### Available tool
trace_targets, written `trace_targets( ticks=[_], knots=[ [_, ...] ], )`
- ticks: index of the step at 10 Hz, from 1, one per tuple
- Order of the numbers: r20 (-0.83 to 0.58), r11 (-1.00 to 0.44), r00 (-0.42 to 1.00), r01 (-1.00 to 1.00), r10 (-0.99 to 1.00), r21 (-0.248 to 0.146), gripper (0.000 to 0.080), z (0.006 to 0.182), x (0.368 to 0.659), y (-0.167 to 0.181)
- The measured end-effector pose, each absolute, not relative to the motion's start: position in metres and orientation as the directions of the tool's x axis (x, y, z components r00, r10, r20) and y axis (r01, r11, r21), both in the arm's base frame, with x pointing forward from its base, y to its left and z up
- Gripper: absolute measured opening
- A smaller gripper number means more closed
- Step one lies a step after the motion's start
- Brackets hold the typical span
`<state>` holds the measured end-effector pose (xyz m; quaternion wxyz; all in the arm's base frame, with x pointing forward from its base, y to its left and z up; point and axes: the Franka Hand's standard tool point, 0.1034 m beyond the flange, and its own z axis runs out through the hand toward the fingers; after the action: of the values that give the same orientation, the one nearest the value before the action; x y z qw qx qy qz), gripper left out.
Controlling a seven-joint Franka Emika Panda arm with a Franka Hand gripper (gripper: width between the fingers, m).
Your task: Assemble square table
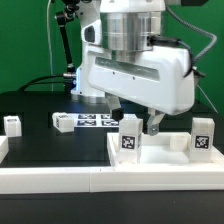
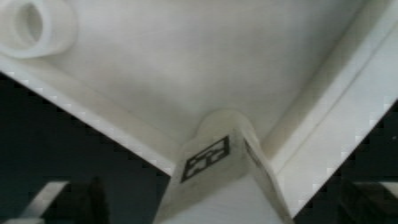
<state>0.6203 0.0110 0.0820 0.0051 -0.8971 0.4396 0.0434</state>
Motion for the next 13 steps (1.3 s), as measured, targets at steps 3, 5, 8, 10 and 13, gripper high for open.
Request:
trace_targets(
  ticks=[3, 5, 8, 10, 13],
  knots=[
    [-0.086, -0.752, 0.748, -0.659, -0.658, 0.014, 0.0649, 0.082, 0.62, 0.01],
    [-0.079, -0.839, 0.836, -0.544, -0.542, 0.005, 0.0649, 0.081, 0.621, 0.009],
    [0.009, -0.939, 0.94, -0.342, -0.342, -0.024, 0.0649, 0.079, 0.631, 0.008],
    [0.018, -0.972, 0.972, -0.233, -0.233, -0.023, 0.0649, 0.081, 0.633, 0.007],
    [0.018, -0.981, 0.981, -0.194, -0.194, -0.018, 0.0627, 0.081, 0.633, 0.004]
  ],
)
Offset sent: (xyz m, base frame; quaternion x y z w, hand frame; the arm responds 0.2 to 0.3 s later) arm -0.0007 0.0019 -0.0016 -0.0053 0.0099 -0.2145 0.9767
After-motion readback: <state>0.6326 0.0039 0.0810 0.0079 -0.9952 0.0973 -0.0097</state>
